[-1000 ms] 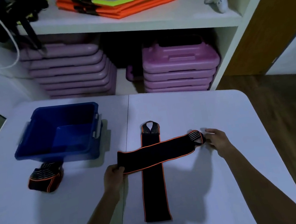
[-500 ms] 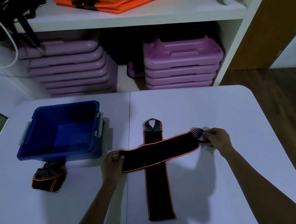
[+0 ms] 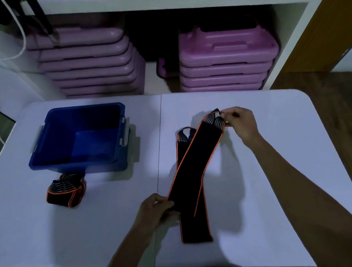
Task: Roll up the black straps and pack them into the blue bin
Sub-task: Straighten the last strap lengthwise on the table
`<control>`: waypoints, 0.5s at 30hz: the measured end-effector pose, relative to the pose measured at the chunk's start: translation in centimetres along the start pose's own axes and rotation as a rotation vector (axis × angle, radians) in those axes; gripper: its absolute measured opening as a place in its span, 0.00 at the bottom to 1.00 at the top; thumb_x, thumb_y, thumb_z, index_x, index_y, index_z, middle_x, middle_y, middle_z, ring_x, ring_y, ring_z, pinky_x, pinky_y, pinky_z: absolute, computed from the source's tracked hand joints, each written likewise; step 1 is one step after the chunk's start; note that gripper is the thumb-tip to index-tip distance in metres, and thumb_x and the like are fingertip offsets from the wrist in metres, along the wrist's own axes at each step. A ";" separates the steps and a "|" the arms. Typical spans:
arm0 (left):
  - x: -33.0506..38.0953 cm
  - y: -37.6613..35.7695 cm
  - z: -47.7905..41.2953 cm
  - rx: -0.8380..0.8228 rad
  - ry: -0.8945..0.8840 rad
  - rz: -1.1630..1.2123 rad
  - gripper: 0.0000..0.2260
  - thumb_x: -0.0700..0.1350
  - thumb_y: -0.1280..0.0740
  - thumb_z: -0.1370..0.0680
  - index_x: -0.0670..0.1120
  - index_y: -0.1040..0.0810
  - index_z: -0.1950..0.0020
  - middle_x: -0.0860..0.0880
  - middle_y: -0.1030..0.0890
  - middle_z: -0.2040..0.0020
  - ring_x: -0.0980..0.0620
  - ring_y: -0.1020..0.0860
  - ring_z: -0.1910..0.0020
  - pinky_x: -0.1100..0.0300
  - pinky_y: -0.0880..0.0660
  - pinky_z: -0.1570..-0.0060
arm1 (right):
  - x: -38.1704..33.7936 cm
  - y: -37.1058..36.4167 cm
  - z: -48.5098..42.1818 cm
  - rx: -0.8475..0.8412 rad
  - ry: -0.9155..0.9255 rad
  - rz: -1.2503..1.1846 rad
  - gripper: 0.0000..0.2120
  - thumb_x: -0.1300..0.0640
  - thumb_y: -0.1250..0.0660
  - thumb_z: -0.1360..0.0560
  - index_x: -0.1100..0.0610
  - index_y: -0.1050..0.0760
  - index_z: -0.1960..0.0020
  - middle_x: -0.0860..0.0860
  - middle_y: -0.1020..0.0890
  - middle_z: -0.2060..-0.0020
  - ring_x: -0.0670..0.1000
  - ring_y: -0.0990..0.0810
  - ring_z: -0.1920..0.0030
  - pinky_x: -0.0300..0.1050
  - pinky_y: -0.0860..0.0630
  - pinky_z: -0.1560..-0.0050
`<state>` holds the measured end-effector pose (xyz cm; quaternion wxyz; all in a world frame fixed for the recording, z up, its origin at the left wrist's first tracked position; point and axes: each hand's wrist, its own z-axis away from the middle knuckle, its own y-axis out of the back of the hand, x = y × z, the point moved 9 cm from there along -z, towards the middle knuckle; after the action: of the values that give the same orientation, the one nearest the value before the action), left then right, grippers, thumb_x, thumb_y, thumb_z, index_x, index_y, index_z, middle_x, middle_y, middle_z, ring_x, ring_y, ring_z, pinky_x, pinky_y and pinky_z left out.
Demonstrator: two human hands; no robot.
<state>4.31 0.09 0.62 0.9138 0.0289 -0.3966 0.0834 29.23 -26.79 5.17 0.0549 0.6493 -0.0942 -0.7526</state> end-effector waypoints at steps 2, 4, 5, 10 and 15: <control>-1.3 -0.9 0.9 -0.046 0.038 0.028 0.08 0.34 0.32 0.26 0.40 0.28 0.64 0.39 0.18 0.66 0.49 0.18 0.70 0.61 0.24 0.74 | -1.6 -3.0 0.1 -0.130 0.005 -0.037 0.04 0.65 0.32 0.25 0.63 0.19 0.52 0.55 0.18 0.59 0.51 0.19 0.59 0.45 0.19 0.54; -2.6 -1.2 1.5 -0.069 0.055 -0.065 0.09 0.36 0.32 0.26 0.41 0.28 0.64 0.44 0.18 0.70 0.54 0.21 0.73 0.63 0.29 0.74 | -2.2 -5.9 0.3 -0.281 -0.027 -0.014 0.03 0.64 0.31 0.26 0.61 0.19 0.52 0.54 0.18 0.60 0.48 0.19 0.60 0.42 0.20 0.56; -3.4 -1.2 1.5 -0.079 0.069 -0.114 0.09 0.37 0.31 0.26 0.42 0.28 0.64 0.46 0.19 0.72 0.56 0.23 0.76 0.64 0.31 0.74 | -2.1 -7.2 0.5 -0.355 -0.053 0.021 0.04 0.63 0.31 0.26 0.62 0.19 0.51 0.53 0.18 0.60 0.47 0.19 0.60 0.40 0.20 0.56; -5.8 -1.7 2.0 -0.169 0.139 -0.207 0.07 0.36 0.30 0.27 0.41 0.28 0.61 0.48 0.21 0.77 0.55 0.27 0.79 0.65 0.34 0.77 | 0.4 -10.7 0.8 -0.476 -0.155 0.202 0.04 0.64 0.30 0.27 0.62 0.19 0.52 0.55 0.18 0.59 0.49 0.19 0.61 0.38 0.20 0.62; -6.9 -1.7 1.3 -0.222 0.154 -0.311 0.07 0.36 0.29 0.28 0.41 0.27 0.56 0.47 0.19 0.73 0.55 0.22 0.76 0.64 0.30 0.74 | 2.7 -11.5 -0.2 -0.364 -0.172 0.337 0.03 0.63 0.28 0.30 0.57 0.17 0.58 0.55 0.18 0.63 0.54 0.21 0.63 0.48 0.21 0.60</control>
<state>-1.00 -2.60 -3.53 0.9409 -0.0179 -0.3229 -0.1008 29.45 -16.13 0.05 0.2871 0.5376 -0.0681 -0.7899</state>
